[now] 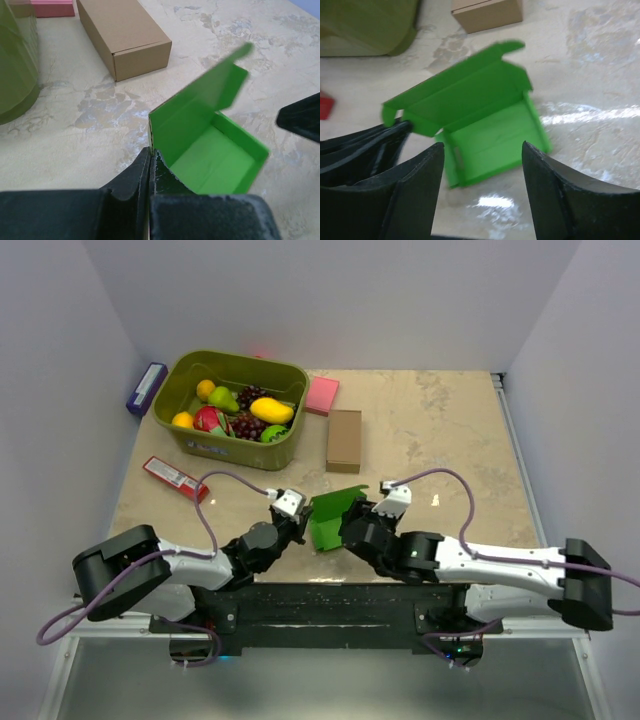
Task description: Fold the paper box
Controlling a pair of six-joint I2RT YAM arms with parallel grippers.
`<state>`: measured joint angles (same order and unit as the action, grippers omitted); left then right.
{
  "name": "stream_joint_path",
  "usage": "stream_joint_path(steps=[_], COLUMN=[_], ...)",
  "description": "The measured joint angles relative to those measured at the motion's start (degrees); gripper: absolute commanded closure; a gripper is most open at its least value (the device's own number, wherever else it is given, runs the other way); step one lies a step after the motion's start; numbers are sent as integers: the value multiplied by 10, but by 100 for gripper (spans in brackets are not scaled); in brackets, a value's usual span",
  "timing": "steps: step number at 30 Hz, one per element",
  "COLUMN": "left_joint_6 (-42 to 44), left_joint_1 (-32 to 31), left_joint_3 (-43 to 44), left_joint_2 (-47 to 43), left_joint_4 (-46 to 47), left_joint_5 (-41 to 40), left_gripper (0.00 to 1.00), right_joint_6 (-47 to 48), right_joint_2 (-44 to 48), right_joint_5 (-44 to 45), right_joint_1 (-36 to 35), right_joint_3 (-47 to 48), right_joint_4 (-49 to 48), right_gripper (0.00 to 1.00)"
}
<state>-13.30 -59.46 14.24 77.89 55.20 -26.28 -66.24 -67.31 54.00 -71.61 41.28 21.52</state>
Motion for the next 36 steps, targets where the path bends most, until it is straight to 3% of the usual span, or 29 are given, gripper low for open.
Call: stream_joint_path(steps=[2,3,6,12,14,22,31,36], left_joint_6=[12,20,34,52,56,75,116,134], left_joint_1=[-2,-3,-6,-9,-11,-21,-47,-55], left_joint_3=[0,0,0,0,0,0,0,1], left_joint_2=[0,0,2,6,9,34,60,70], left_joint_4=[0,0,5,15,17,42,77,89], left_joint_5=[0,-1,-1,0,-1,-10,-25,-33], left_gripper=[100,100,100,100,100,100,100,100], right_joint_6=[-9,-12,-10,62,69,0,-55,-76], right_joint_2=[49,74,122,132,120,72,4,-23], right_joint_5=[-28,-42,-70,-202,-238,-341,-352,-352], right_joint_1=[0,0,16,197,224,224,228,235], right_joint_3=[-2,-2,-2,16,27,-3,-21,-37], right_joint_4=[4,3,2,-18,-29,-137,-207,-228], right_gripper=[23,16,14,13,13,14,14,19])
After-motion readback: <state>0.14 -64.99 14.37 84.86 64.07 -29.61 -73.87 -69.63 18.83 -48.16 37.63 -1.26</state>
